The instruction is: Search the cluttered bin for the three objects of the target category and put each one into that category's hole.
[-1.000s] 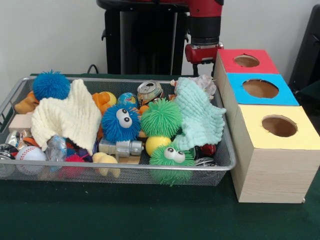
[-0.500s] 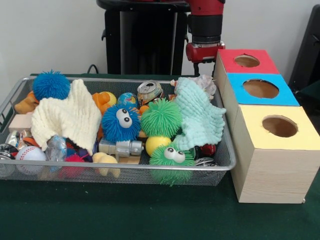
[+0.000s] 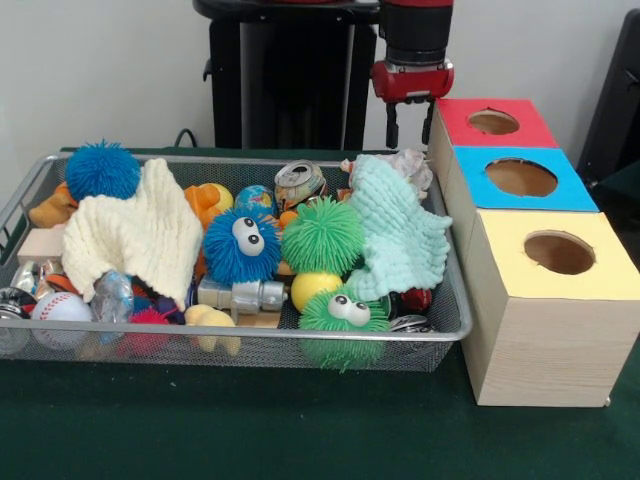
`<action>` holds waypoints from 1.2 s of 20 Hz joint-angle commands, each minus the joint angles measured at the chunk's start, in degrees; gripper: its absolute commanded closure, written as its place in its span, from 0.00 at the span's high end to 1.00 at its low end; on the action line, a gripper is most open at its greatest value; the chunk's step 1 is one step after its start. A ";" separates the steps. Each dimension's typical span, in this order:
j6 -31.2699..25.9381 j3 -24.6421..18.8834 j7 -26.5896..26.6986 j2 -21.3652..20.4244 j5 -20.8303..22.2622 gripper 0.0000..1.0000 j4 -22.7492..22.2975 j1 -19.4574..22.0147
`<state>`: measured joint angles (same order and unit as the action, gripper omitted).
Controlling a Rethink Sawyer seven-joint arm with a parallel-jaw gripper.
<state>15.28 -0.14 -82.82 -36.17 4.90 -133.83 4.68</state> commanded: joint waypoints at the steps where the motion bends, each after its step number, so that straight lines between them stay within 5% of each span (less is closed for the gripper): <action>1: -6.81 0.11 -10.84 -8.53 -4.71 1.00 5.12 -0.16; 10: -19.89 2.11 -9.54 -15.83 -4.72 1.00 6.57 -1.53; 21: -26.96 -0.90 -6.69 -20.73 -2.99 1.00 9.53 2.10; 24: -24.20 -2.70 -6.67 -19.31 -2.26 1.00 10.99 3.61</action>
<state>-3.80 1.76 -82.82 -55.14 4.08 -131.27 5.67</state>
